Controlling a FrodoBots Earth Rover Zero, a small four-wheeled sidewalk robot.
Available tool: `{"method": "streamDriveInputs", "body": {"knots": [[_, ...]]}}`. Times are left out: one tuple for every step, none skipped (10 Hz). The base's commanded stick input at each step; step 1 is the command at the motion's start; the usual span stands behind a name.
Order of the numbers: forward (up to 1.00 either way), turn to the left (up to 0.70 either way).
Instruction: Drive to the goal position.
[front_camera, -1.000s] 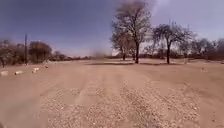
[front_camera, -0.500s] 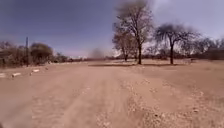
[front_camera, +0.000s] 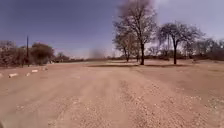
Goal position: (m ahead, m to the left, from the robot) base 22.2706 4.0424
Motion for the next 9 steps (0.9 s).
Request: {"method": "streamDriveInputs", "body": {"knots": [[1.0,0.0],[1.0,0.0],[1.0,0.0],[1.0,0.0],[1.0,0.0],[1.0,0.0],[1.0,0.0],[1.0,0.0],[1.0,0.0]]}}
